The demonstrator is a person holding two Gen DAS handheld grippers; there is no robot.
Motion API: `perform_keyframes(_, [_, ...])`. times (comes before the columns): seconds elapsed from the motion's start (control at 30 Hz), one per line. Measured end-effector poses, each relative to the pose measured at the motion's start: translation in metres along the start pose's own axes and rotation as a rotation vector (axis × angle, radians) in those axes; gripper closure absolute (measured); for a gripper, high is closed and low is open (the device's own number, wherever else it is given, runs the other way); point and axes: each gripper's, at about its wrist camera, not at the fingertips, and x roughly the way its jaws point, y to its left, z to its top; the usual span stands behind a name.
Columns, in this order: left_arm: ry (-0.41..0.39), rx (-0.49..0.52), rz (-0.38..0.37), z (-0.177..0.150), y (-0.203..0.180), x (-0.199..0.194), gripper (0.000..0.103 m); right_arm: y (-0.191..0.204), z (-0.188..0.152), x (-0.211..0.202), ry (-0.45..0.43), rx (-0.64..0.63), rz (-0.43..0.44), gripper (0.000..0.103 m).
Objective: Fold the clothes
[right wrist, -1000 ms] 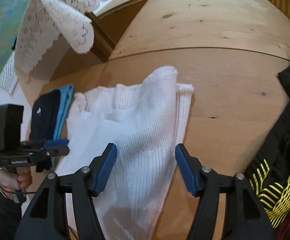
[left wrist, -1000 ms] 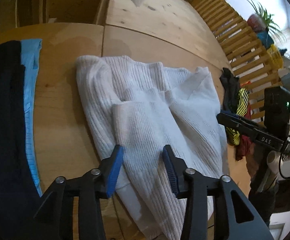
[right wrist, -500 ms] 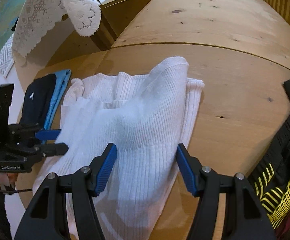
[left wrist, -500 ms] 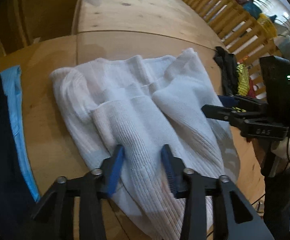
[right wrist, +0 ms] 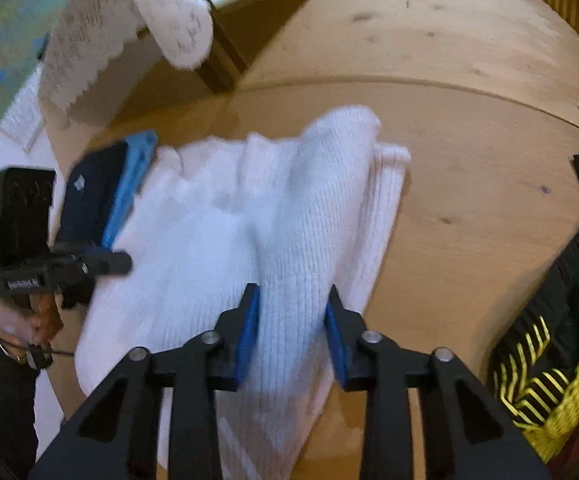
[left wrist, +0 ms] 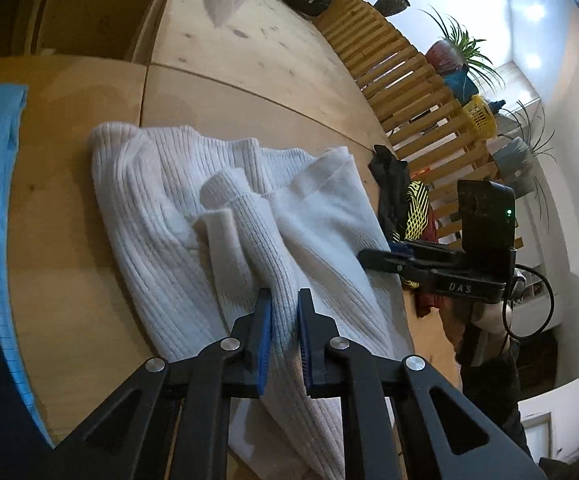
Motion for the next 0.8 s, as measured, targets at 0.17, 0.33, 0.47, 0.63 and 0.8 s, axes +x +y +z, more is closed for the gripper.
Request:
perform_keyframes(0.17, [-0.004, 0.0, -0.037, 0.002, 0.004, -0.003, 0.092, 0.002, 0.006, -0.005, -0.035, -0.009, -0.056, 0.05])
perform_keyframes(0.33, [0.006, 0.009, -0.034, 0.003, 0.003, 0.0, 0.092, 0.007, 0.005, -0.026, -0.086, -0.058, -0.018, 0.05])
perform_keyframes(0.47, [0.007, 0.009, -0.048, 0.003, 0.005, -0.001, 0.092, -0.028, 0.005, -0.046, -0.131, 0.112, 0.168, 0.05])
perform_keyframes(0.63, [0.014, 0.011, -0.044, 0.001, 0.007, 0.0, 0.092, -0.034, 0.012, -0.05, -0.158, 0.138, 0.189, 0.05])
perform_keyframes(0.8, [0.013, 0.013, -0.053, 0.001, 0.008, 0.0, 0.092, -0.024, 0.017, -0.025, -0.097, 0.066, 0.102, 0.05])
